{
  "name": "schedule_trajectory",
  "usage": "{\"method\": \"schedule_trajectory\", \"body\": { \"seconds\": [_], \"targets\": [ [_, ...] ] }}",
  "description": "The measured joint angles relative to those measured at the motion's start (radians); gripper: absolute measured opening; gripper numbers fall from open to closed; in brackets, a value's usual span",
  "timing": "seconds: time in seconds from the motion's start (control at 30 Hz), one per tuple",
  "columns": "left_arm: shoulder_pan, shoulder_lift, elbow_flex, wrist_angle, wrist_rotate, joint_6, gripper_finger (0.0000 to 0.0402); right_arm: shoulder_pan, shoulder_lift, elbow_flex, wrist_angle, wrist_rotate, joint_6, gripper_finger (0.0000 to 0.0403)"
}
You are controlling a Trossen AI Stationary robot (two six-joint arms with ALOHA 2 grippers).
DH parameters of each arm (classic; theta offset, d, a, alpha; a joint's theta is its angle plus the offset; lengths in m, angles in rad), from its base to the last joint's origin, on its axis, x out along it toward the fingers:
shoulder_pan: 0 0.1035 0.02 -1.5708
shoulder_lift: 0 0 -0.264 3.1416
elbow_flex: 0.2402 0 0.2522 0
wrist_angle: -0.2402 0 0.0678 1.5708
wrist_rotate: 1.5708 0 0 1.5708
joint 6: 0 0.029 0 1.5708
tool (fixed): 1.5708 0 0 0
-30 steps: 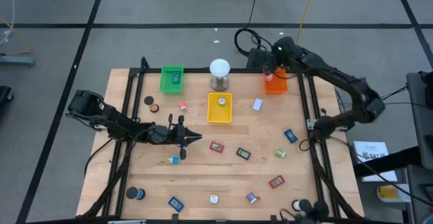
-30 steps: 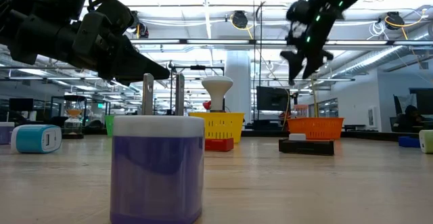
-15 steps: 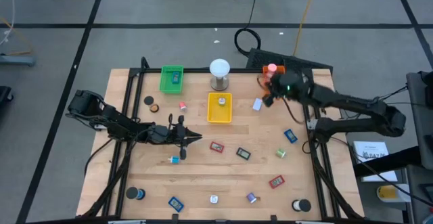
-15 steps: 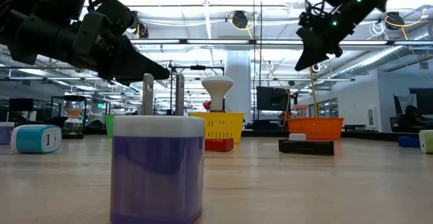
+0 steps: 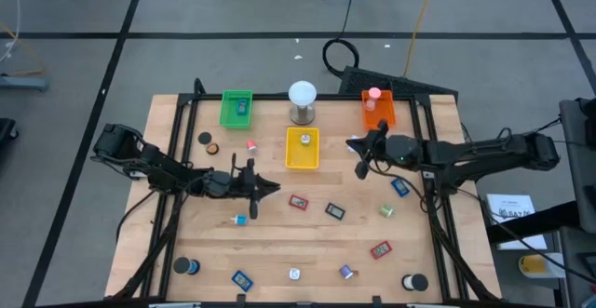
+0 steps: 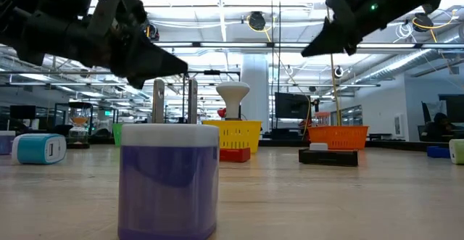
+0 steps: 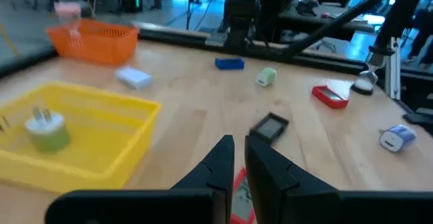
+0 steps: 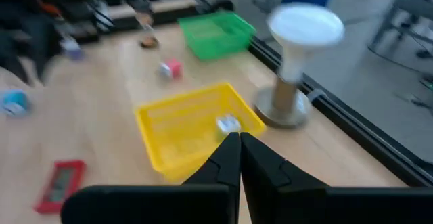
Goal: Pick & Place Office items
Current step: Put the blue charger adapter into the yellow bin
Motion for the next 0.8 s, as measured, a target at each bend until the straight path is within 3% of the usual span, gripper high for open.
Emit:
{"method": "schedule_trajectory", "body": {
  "seconds": [0.2,0.47,0.57,0.8],
  "targets": [
    [0.009,0.000,0.046,-0.070,0.075,0.034,0.0037,0.033,0.001,0.000,-0.003,-0.001,-0.028,0.0003],
    [-0.069,0.029,0.250,-0.438,0.095,0.120,0.0037,0.084,-0.017,0.000,-0.005,-0.002,-0.045,0.0004],
    [-0.094,0.061,0.324,-0.536,0.112,0.082,0.0037,0.099,-0.018,0.000,-0.005,-0.002,-0.045,0.0004],
    [-0.162,0.078,0.510,-1.017,0.153,0.022,0.0037,0.124,-0.018,0.000,-0.011,-0.002,-0.049,0.0004]
  ]
}}
